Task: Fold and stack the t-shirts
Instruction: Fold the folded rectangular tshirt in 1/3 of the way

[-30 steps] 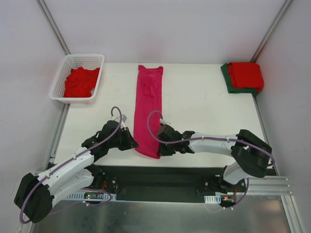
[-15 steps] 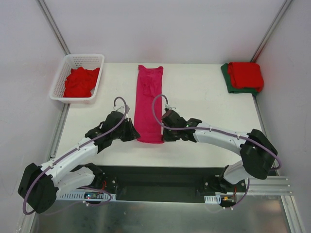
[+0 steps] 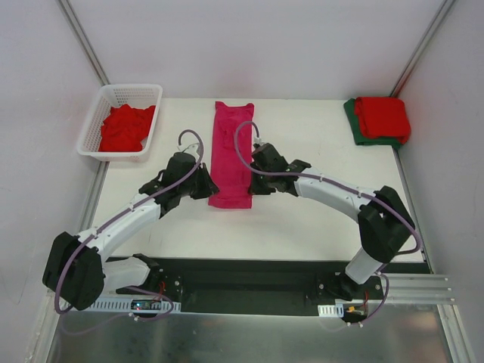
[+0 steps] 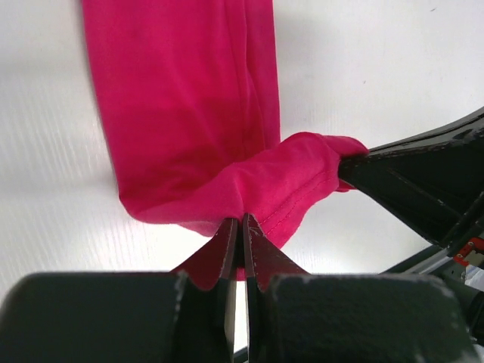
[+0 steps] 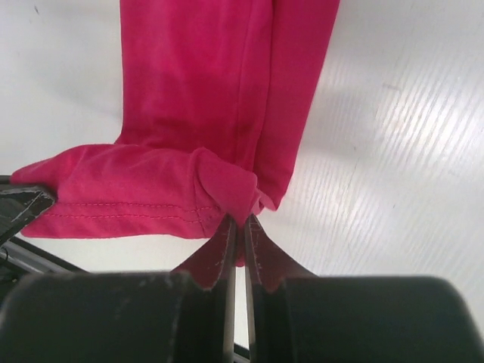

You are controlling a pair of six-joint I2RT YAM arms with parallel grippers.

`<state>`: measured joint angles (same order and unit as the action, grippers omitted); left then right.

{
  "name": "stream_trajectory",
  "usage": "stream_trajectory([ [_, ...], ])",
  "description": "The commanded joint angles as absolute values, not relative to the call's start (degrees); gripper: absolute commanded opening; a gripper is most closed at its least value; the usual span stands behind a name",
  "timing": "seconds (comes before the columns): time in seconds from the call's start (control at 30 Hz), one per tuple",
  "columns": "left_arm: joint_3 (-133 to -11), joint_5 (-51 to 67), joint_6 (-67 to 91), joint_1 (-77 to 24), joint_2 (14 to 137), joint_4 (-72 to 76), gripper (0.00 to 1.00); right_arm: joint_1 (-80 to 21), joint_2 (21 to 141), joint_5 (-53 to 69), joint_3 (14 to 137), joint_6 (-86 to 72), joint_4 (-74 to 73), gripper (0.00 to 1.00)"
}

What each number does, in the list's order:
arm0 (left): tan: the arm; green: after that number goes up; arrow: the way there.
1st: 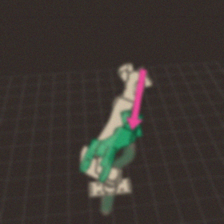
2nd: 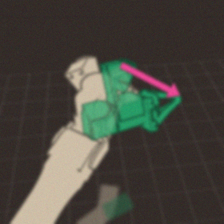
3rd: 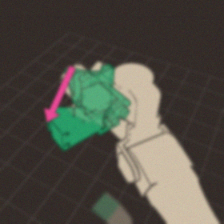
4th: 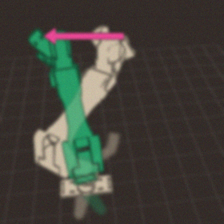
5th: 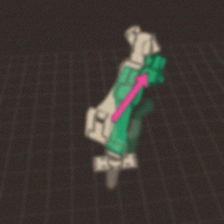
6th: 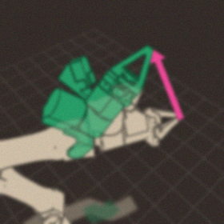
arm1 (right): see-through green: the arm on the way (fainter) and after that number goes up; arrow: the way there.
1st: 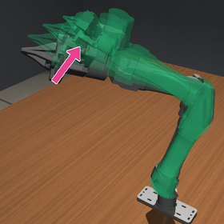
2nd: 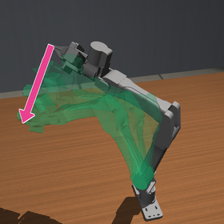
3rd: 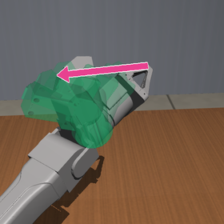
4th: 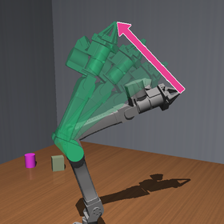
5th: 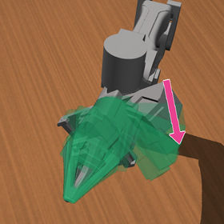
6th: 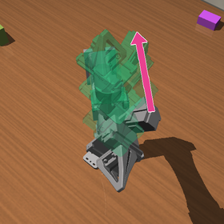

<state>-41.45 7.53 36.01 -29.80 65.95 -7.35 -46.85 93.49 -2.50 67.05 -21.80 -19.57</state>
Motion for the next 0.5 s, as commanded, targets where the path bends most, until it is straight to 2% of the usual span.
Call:
stream_trajectory([
  [0.0, -46.13, 10.63, 32.17, -27.69, 69.86, -2.47, 0.0, -44.65, 96.58, 1.93, 72.06, -18.55, -18.54, 0.01],
  [0.47, -55.36, 14.5, 29.27, -21.36, 81.9, -0.18, 0.0, -37.71, 102.91, 6.06, 81.56, -13.1, -18.54, 0.01],
])
